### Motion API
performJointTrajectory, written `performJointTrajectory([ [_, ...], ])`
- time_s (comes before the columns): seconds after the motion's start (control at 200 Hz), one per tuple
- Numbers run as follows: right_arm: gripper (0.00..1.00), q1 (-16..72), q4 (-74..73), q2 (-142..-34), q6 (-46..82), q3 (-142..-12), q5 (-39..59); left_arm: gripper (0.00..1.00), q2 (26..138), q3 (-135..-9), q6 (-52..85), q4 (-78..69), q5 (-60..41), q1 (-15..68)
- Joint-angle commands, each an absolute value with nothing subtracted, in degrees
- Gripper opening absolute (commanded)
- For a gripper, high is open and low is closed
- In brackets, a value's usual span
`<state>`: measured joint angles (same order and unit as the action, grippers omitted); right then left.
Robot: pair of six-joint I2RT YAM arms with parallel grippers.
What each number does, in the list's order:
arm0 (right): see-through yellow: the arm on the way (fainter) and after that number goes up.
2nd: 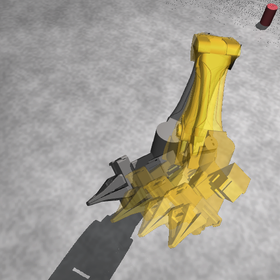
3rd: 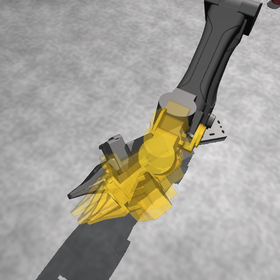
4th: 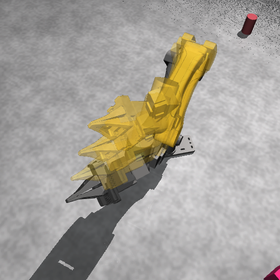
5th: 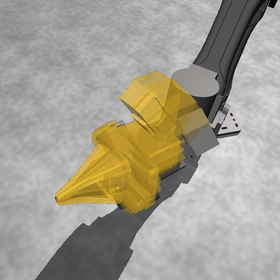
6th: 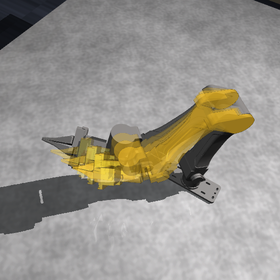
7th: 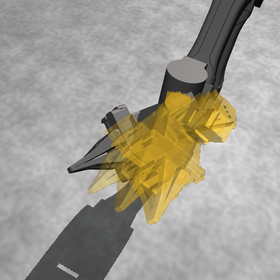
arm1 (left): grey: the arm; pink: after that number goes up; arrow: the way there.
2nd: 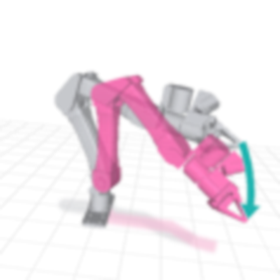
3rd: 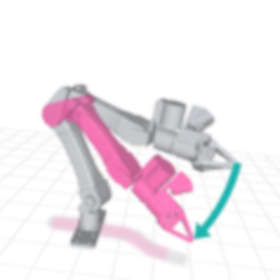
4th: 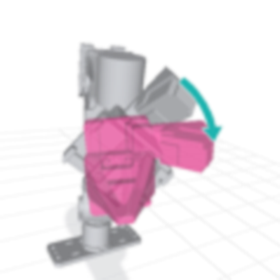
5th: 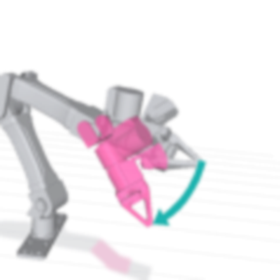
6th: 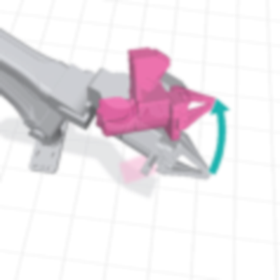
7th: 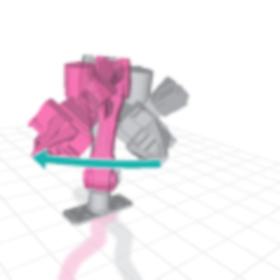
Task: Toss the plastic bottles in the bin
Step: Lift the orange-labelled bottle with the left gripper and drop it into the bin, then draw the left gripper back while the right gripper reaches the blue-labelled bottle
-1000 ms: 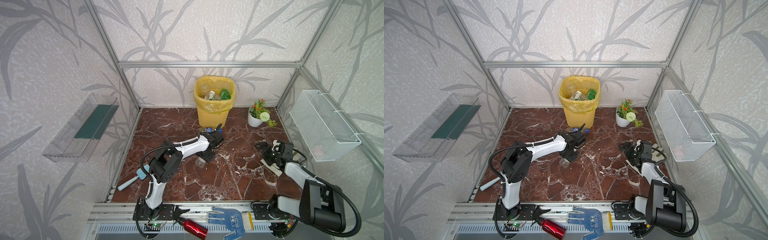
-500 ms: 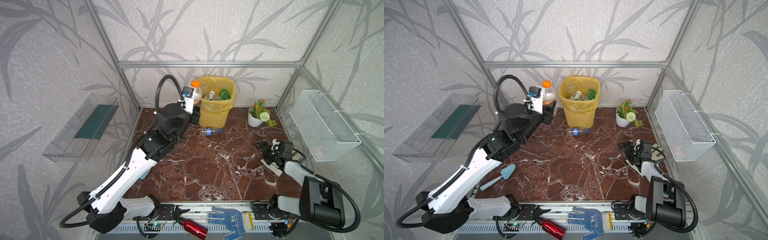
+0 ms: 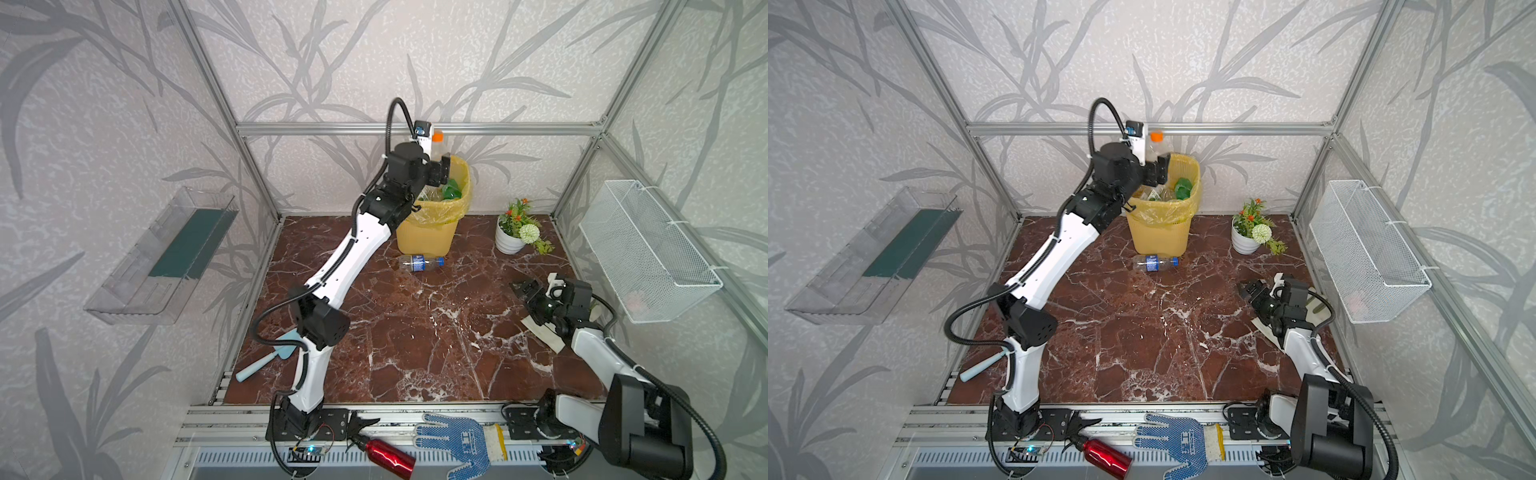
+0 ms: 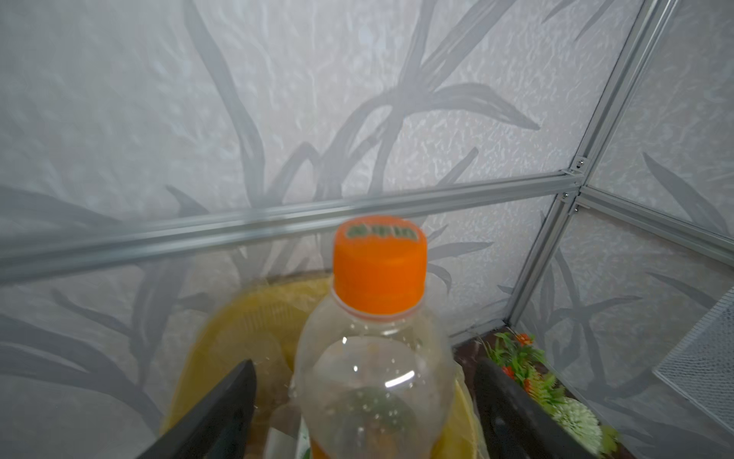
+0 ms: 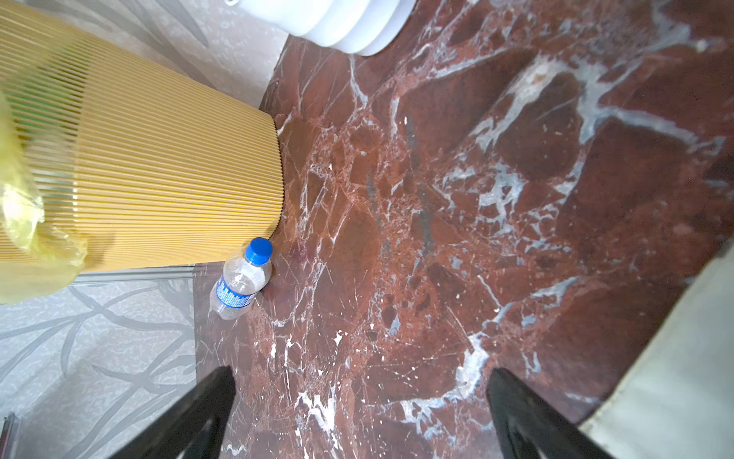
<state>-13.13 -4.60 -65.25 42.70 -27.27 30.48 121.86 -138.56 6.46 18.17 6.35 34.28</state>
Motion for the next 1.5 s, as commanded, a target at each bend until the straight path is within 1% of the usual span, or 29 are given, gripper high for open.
performJointTrajectory([
  [0.0,0.99,-13.3,-1.8,-61.2,40.2,-28.6,29.2,0.99,114.7,-140.0,6.7,15.8,5.3,36.0],
  [0.09,0.99,-13.3,-2.4,-60.2,40.9,-27.5,28.8,0.99,108.0,-131.6,3.2,8.0,7.4,37.1],
  [0.22,0.99,-13.3,-3.6,-60.8,42.3,-26.5,29.6,0.99,100.1,-122.2,2.2,6.8,9.4,37.2],
  [0.435,1.00,-11.9,-3.9,-61.7,43.6,-27.4,29.9,0.99,84.8,-96.8,4.3,-0.1,14.9,36.7],
  [0.62,1.00,-7.8,-1.4,-61.7,43.0,-30.2,26.6,0.99,75.3,-83.3,7.4,2.4,18.3,35.6],
  [0.76,0.99,-1.0,-0.5,-63.5,43.3,-32.9,21.3,0.99,68.8,-73.8,10.0,6.0,20.9,35.0],
  [0.899,1.00,6.6,0.0,-68.3,45.6,-36.7,14.2,0.99,62.0,-62.6,16.5,10.1,24.2,33.7],
  [1.084,0.99,15.1,-4.3,-77.7,55.5,-42.0,8.6,0.99,51.6,-47.1,24.6,16.3,27.2,32.9],
  [1.164,0.99,19.2,-5.2,-82.5,59.0,-45.7,6.1,0.99,47.5,-41.3,28.9,19.3,26.5,32.6],
  [1.314,0.97,24.1,-5.8,-92.0,67.0,-52.3,5.3,0.99,41.2,-32.3,35.8,21.9,24.6,32.5],
  [1.419,0.94,27.2,-10.4,-96.8,73.8,-54.0,2.4,0.99,38.1,-27.8,38.4,22.0,23.5,32.3],
  [1.494,0.94,29.4,-9.6,-100.2,76.1,-57.0,-0.1,0.99,36.9,-25.8,39.1,22.2,22.8,32.3],
])
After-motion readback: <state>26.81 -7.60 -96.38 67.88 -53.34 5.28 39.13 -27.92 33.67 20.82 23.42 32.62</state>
